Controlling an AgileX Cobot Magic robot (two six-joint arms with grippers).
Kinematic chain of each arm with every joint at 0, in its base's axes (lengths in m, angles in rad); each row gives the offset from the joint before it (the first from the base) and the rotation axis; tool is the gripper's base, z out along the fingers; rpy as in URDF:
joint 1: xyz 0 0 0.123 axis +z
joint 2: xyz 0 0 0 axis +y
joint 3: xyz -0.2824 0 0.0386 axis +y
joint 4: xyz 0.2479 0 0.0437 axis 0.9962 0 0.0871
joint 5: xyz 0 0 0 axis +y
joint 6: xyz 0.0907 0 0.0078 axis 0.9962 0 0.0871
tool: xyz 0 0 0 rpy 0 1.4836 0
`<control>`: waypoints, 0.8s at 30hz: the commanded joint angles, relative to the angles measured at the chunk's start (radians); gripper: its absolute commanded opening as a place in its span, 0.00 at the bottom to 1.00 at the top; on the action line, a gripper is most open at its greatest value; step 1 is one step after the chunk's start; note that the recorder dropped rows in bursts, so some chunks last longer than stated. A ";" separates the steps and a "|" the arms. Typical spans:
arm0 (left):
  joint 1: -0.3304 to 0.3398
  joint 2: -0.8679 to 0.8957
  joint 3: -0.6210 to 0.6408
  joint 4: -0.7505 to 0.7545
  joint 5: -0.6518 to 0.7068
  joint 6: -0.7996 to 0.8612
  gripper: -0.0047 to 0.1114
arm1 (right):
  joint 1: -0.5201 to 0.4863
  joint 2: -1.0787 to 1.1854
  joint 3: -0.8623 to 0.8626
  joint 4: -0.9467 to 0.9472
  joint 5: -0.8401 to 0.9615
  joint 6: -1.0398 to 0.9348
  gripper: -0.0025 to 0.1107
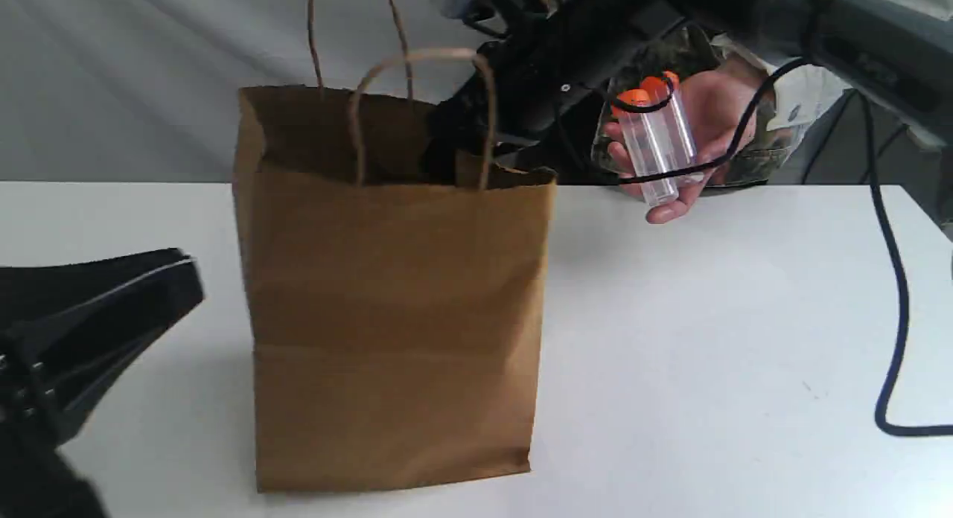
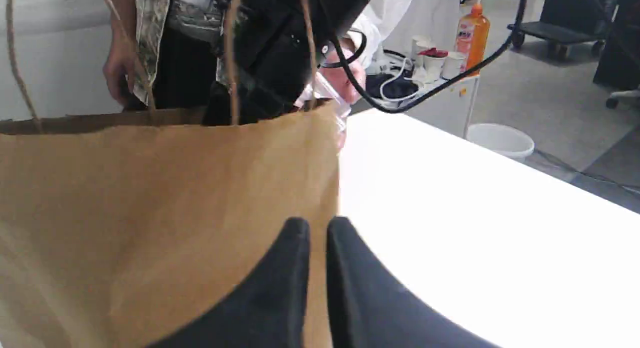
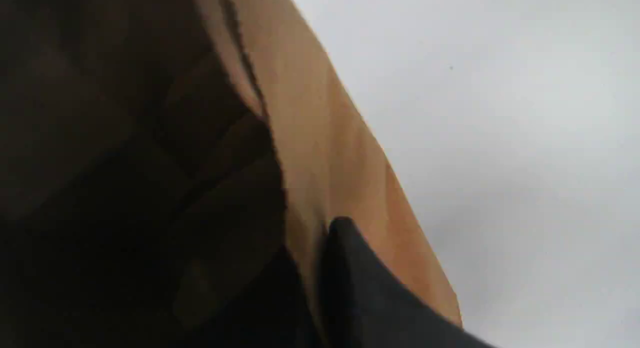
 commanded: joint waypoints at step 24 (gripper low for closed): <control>-0.013 0.113 -0.214 0.032 0.026 -0.065 0.66 | 0.019 -0.175 0.088 -0.111 0.033 0.097 0.02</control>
